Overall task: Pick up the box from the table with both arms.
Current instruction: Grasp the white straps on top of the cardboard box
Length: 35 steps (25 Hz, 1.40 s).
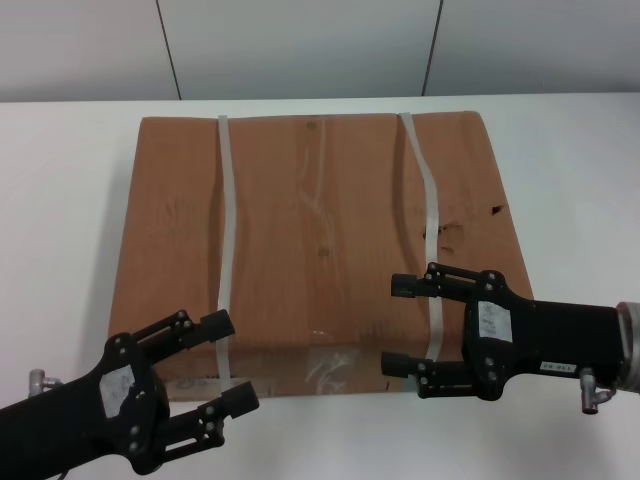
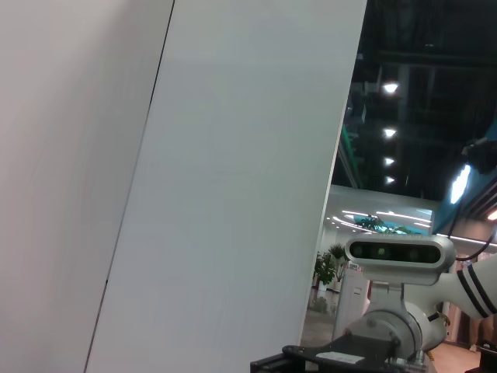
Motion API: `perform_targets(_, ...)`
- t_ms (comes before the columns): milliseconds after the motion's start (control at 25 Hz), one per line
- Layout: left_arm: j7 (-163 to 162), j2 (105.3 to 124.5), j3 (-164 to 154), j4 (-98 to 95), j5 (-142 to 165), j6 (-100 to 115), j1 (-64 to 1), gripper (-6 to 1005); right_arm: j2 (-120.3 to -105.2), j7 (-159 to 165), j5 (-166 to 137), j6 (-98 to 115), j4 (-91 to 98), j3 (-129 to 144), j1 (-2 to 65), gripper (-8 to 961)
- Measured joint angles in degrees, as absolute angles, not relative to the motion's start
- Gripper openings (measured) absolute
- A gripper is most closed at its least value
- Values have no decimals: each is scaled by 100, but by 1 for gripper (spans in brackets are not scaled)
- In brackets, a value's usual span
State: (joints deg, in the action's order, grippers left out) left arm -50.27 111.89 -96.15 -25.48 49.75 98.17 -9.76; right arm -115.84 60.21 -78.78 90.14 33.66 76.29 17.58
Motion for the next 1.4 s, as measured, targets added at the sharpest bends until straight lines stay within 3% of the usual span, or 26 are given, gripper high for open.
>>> perform_targets(480,-4980,11204,-9612,-2540,4944,9801,-967,766,-11585,5978,-7864,8974,3366,7590,1744,849)
perform_targets(600,-5020,11364,-9297,-2520,4895,9608,-919,766,-11707,5994,-7726,8608,3343,7452,1707,845)
perform_targets(680,-5216,11654,-8588,-2417,4872,9226,-872,766,-11840,6006,-7585,8206,3304,7142,1634,842)
perform_targets(800,-5631,11783,-8247,-2286,4614,8755,-908,766,-11906,6008,-6973,7674,3045,6915,1523,838)
perform_targets(1080,-7036,11743,-8280,-1354,3589,7951,-1502,766,-11909,6306,-4969,7456,1736,6974,1666,828)
perform_targets(1400,-8270,11704,-8693,-1298,3625,7208,-1822,765,-11876,8266,-4987,6408,1672,7515,2090,817)
